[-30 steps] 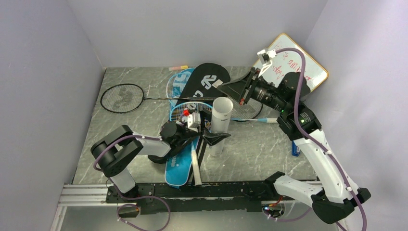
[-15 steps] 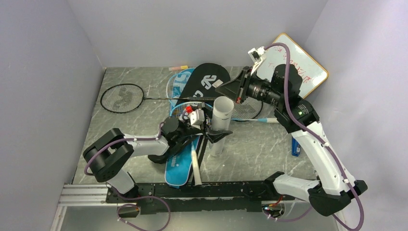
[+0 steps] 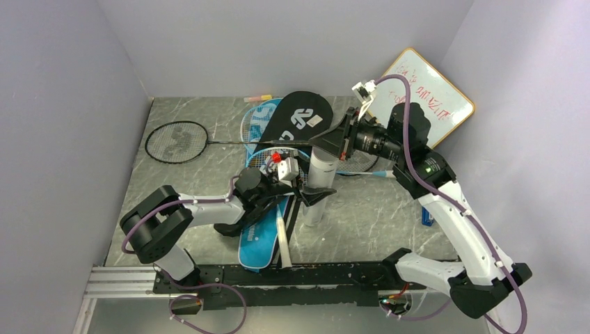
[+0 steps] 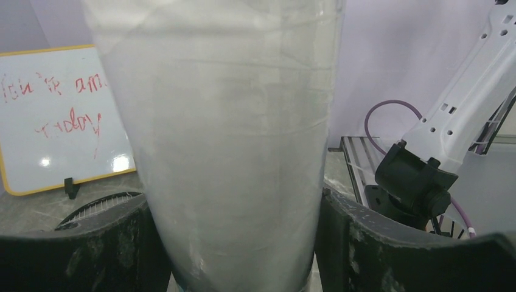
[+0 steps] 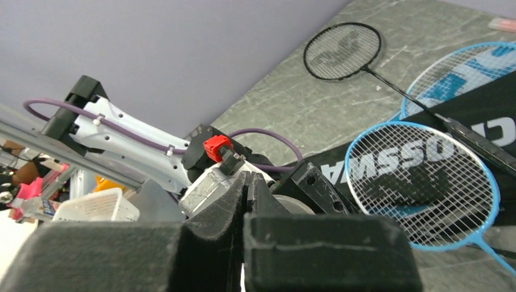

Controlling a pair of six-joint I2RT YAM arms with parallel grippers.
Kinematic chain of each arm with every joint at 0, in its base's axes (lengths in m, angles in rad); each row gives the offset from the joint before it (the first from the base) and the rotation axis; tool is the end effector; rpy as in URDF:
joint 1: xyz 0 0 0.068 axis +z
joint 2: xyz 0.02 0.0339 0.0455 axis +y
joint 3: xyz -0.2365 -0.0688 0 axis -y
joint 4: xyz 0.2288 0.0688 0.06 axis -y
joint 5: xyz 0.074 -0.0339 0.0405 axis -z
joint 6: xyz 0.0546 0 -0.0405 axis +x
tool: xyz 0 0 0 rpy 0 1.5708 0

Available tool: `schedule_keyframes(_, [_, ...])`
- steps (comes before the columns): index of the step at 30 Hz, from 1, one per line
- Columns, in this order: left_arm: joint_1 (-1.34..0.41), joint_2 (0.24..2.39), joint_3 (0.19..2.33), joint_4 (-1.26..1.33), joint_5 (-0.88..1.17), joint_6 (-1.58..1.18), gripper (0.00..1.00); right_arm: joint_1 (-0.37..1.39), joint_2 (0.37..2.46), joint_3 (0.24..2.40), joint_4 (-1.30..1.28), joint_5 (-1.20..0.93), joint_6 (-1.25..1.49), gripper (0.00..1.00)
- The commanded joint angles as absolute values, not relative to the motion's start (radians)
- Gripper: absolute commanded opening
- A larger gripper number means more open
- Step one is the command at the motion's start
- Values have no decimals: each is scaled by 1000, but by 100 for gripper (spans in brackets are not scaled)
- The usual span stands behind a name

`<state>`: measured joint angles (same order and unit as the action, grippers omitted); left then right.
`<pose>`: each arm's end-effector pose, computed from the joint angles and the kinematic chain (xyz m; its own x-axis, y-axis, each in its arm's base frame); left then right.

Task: Pack up the badminton gear
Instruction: Close the lid on the shuttle tube, then place the shuttle tube at the center of the board.

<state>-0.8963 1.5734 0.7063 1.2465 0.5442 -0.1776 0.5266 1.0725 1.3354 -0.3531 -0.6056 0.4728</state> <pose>0.1818 -0.2727 0.2591 0.0565 -0.3127 -0.9482 0.9942 0.1051 0.0246 0.1838 0.1428 0.4279 -0.4807 0.1536 -0.8633 -0.7688 0.3997 0.4992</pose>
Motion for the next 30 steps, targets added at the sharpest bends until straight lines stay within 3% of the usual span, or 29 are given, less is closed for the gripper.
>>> schedule_keyframes(1, [-903, 1574, 756, 1265, 553, -177, 72, 531, 1068, 1397, -498, -517, 412, 0])
schedule_keyframes(7, [-824, 1563, 863, 1215, 536, -453, 55, 531, 920, 1402, -323, -236, 422, 0])
schedule_keyframes(11, [-692, 1562, 1052, 998, 642, -626, 42, 531, 821, 1322, -260, -45, 409, 0])
schedule_keyframes(17, [-478, 1467, 1311, 329, 655, -545, 52, 531, 753, 1197, -277, 147, 461, 0])
schedule_keyframes(22, [-246, 1446, 1567, -362, 535, -324, 56, 531, 806, 1091, -308, 81, 578, 0])
schedule_keyframes(26, [-19, 1432, 1579, -563, 569, -262, 51, 531, 848, 1018, -259, 6, 635, 0])
schedule_keyframes(30, [46, 1410, 1504, -613, 522, -248, 49, 532, 892, 942, -202, -101, 711, 0])
